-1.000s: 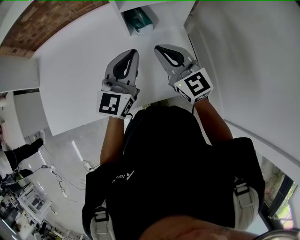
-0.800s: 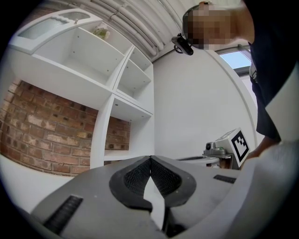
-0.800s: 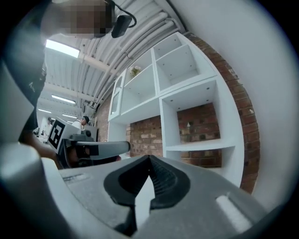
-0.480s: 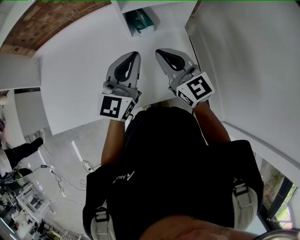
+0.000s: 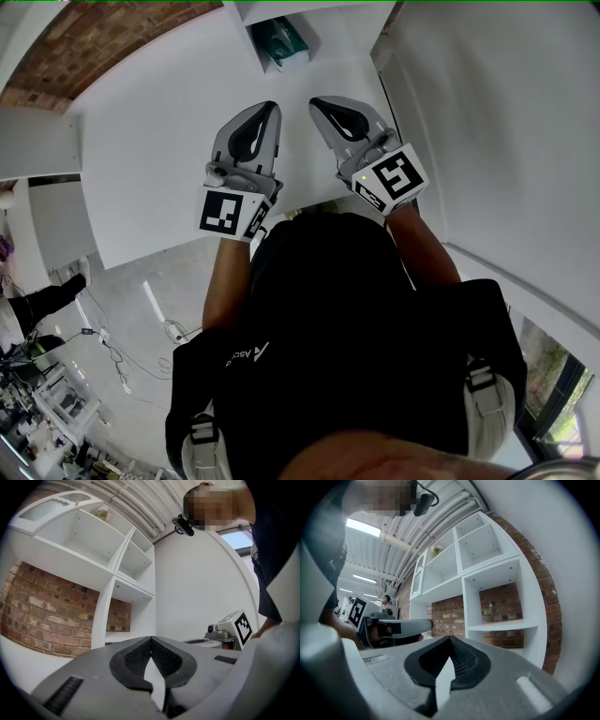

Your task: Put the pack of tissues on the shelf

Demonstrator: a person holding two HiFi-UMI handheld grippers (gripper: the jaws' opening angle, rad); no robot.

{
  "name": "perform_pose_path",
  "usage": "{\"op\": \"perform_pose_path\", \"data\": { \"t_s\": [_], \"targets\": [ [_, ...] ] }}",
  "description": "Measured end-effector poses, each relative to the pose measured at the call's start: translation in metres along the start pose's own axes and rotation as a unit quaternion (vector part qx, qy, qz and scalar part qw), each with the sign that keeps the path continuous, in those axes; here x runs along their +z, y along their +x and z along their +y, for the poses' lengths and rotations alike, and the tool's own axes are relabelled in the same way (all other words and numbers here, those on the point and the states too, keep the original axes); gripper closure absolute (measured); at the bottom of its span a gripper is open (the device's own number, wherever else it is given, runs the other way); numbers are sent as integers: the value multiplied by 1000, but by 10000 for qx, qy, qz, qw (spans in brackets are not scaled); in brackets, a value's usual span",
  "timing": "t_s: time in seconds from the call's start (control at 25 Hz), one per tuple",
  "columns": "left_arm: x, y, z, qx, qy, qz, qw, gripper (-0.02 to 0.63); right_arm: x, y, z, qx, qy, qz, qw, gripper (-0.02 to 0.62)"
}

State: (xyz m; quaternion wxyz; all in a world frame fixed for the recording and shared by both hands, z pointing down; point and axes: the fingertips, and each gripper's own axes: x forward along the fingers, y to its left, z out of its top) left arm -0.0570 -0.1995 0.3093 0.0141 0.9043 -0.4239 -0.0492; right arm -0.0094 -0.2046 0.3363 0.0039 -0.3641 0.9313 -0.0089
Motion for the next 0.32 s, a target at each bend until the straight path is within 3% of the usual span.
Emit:
{"op": "perform_pose_path", "data": {
  "t_s": [0.32],
  "targets": [
    [-3,2,-3,4,-21,30,10000,607,1,-2,-2,-2,-29,-45,10000,595]
  ]
}}
